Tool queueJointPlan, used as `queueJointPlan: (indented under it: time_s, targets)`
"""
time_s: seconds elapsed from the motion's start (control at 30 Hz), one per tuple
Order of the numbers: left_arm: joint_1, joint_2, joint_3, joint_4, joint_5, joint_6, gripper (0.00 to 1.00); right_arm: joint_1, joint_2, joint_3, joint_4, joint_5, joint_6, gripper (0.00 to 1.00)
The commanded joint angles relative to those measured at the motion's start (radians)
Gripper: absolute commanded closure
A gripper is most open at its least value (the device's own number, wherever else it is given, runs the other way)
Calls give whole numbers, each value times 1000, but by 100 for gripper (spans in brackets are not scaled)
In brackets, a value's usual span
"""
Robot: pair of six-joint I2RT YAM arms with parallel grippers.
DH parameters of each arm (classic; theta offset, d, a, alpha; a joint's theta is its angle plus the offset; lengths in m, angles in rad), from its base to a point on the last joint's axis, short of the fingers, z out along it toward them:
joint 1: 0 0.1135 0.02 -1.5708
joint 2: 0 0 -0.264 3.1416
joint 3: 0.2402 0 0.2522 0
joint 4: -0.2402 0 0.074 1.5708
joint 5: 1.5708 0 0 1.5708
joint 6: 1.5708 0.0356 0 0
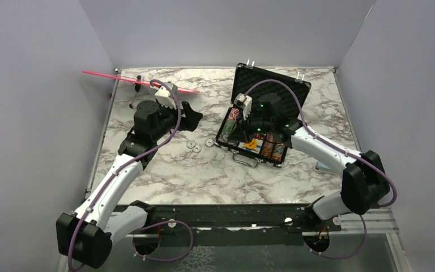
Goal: Pack up texas hold em set
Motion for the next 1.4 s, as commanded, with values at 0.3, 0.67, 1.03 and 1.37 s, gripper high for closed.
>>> queueJointPlan:
  time_s: [0.3,0.67,1.03,1.37]
  targets:
    - [13,8,-17,-35,-59,9,19,78,149,38,-128,379,-147,99]
    - [23,1,-19,-39,-53,-1,19,80,198,51,-121,496,-109,99]
    - [29,-2,-7,-49,-58,5,19,132,206,20,-78,575,-240,95]
    - [36,-9,0,-64,-59,16,19,153,215,-11,-51,768,-287,80]
